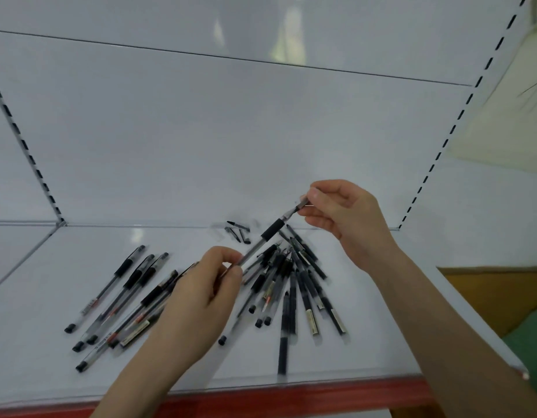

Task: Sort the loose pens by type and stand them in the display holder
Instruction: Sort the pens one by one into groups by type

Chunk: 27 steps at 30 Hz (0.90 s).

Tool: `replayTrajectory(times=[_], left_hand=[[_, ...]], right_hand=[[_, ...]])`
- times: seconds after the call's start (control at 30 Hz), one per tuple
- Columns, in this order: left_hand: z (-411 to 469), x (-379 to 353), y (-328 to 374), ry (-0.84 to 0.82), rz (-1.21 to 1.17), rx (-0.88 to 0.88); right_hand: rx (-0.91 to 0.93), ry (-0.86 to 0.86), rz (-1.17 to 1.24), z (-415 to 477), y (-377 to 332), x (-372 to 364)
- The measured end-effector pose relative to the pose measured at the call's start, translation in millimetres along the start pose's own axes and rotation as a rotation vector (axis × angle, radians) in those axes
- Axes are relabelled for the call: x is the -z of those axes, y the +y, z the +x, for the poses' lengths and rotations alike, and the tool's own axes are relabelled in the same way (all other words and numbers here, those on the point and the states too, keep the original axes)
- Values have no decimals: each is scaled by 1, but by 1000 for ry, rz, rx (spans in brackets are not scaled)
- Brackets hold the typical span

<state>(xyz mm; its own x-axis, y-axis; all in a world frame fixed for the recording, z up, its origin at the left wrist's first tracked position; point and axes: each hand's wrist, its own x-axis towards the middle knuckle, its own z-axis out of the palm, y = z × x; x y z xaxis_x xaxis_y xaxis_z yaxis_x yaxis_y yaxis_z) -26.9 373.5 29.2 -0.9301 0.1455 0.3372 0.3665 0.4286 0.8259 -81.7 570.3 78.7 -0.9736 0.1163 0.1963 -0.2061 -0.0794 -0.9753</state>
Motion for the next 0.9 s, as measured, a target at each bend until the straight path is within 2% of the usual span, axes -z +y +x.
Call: replayTrajectory(times=[0.3,0.73,0.9], left_hand=[[6,-5,1,0,-13,-7],[10,-8,-9,178,111,-86],[5,-6,-16,195,98,-54]], right_hand=[[-25,-114,-33,-8,3,-3],[109,2,-78,-10,18,-25],[114,-34,-107,-8,24,-31]])
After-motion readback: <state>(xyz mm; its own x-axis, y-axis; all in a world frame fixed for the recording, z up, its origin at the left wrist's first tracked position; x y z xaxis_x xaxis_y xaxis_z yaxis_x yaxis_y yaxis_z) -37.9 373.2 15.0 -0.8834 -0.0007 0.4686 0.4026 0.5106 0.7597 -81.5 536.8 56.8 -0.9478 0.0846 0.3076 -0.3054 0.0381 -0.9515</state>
